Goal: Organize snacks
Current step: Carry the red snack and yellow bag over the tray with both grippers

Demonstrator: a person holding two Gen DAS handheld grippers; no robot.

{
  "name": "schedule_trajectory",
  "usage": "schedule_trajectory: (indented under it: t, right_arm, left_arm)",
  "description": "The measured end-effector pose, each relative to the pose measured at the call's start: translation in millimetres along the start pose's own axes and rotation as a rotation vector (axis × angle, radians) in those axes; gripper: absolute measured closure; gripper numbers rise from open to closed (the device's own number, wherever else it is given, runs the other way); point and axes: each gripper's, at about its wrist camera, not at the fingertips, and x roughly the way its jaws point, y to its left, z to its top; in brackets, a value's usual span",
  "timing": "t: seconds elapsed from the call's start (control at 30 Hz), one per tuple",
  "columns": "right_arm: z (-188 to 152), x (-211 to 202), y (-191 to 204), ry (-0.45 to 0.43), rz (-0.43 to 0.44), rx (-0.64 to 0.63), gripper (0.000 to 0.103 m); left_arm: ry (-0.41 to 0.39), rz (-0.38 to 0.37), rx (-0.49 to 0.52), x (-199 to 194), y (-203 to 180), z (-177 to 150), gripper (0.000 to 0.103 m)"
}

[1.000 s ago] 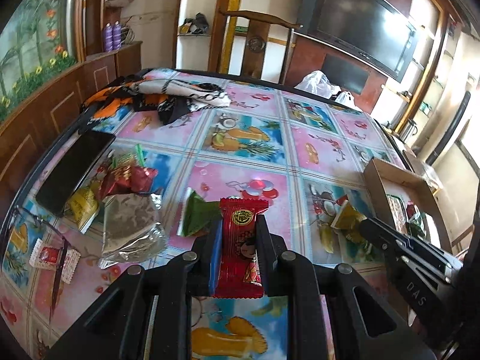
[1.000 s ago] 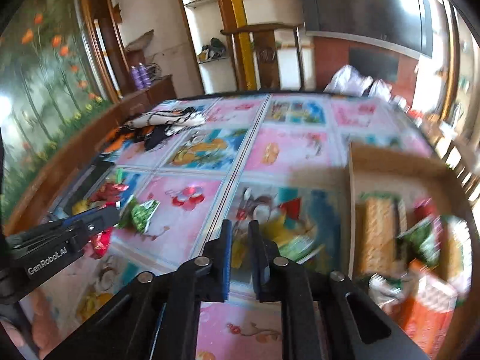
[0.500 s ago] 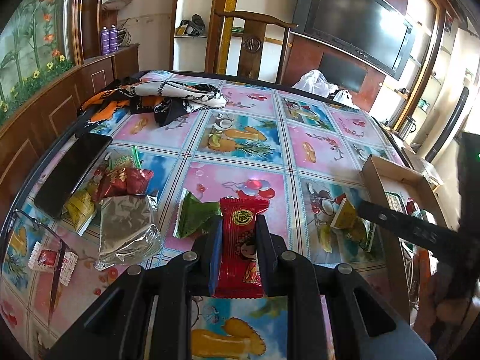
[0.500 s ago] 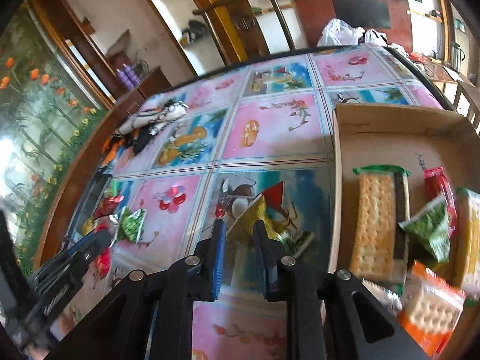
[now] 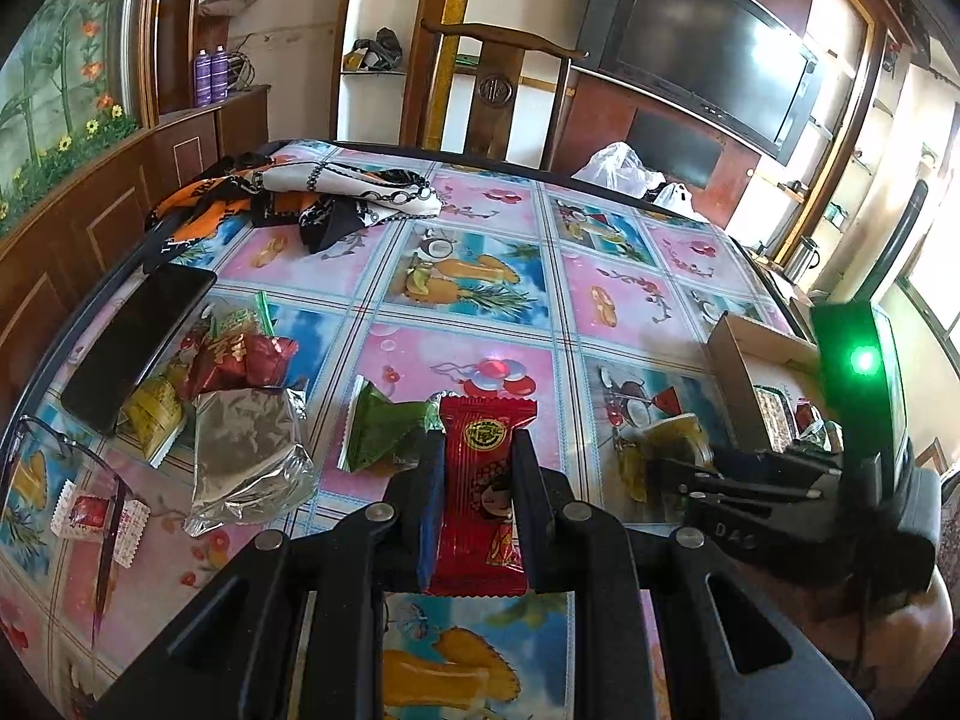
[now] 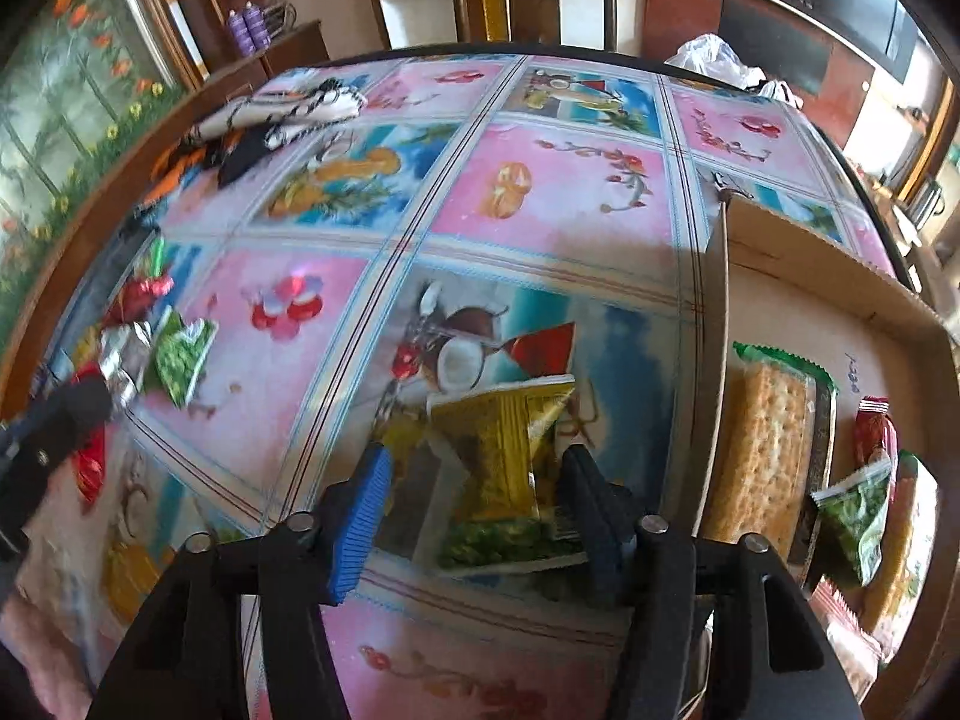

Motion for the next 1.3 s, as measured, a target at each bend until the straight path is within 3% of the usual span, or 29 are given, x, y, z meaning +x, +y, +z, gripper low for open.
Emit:
schedule_trajectory:
  t: [0.17,0.3,0.43,0.6,0.9,1.07,1.3]
  right_arm:
    - [-10.4,-15.9,6.8,-0.077,-0.017,-0.018,0.074]
    - [-21.1,-45.9,2.5,-0.225,0.067,0.042,0.074]
    - [-25.1,-64.2,-13.9,-0.308,0.169,0.114,0.074]
    - [-27.5,-90.0,-36.3,-0.411,0.230,0.186,0.074]
    - [-30.5,-103.2,-68.0,-0.446,0.286,0.277,0.074]
    - [-37.3,-115.6,-100.2,-0.487,0.262,0.342,0.074]
    - [-53.2,-128.0,-162.9,-0.517,0.231,0.482,0.074]
  left_arm:
    - [-0.001,-0.001,0.000,0.2,0.0,0.1,0.083]
    - [-0.026,-0.010,0.020,-4.1,-5.0,-1.1,0.083]
    - [-0.054,-0.030,0.050,-7.2,-12.9,-2.5,0.083]
    - [-0.128,-0.063,0.105,-18.7,-26.0,-5.9,0.083]
    - [-0.216,-0.138,0.190,-36.1,-46.4,-15.4,0.083]
    - [-0.188,-0.143,0.203,-30.2,-56.2,-19.9,0.083]
    - [-0.135,-0.217,0.241,-30.5,-93.2,-33.1,0.083]
